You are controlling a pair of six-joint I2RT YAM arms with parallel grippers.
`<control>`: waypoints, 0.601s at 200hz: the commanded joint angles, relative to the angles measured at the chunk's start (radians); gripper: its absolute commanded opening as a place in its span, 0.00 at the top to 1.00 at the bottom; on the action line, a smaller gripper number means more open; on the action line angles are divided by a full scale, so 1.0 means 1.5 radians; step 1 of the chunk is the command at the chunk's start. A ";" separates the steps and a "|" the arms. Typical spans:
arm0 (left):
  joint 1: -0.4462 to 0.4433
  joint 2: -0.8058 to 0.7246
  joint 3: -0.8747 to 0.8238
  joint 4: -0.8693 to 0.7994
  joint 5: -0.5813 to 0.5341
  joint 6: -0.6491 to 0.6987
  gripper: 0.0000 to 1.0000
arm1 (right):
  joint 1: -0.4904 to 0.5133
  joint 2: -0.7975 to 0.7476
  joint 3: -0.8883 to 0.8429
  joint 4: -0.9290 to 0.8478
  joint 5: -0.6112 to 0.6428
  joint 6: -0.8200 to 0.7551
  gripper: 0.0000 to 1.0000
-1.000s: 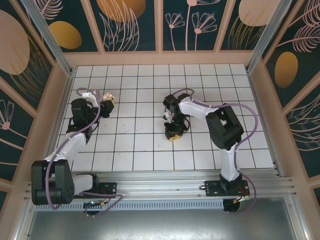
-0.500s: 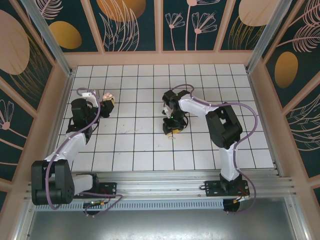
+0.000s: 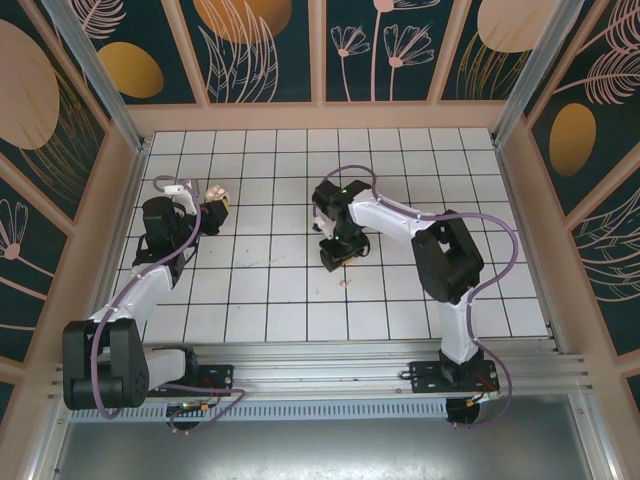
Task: Insert the wireless bluetooth earbuds into the charging case
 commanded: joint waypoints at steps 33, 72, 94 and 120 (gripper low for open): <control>0.004 0.004 0.018 0.002 0.014 0.004 0.89 | 0.013 0.024 -0.016 -0.007 -0.018 -0.055 0.56; 0.004 -0.003 0.020 -0.007 0.009 0.008 0.89 | 0.013 0.032 -0.040 0.007 -0.029 -0.058 0.55; 0.003 -0.006 0.020 -0.008 0.007 0.009 0.89 | 0.013 0.029 -0.056 0.009 -0.029 -0.055 0.55; 0.003 -0.004 0.019 -0.005 0.008 0.005 0.89 | 0.013 0.020 -0.086 0.014 -0.032 -0.050 0.55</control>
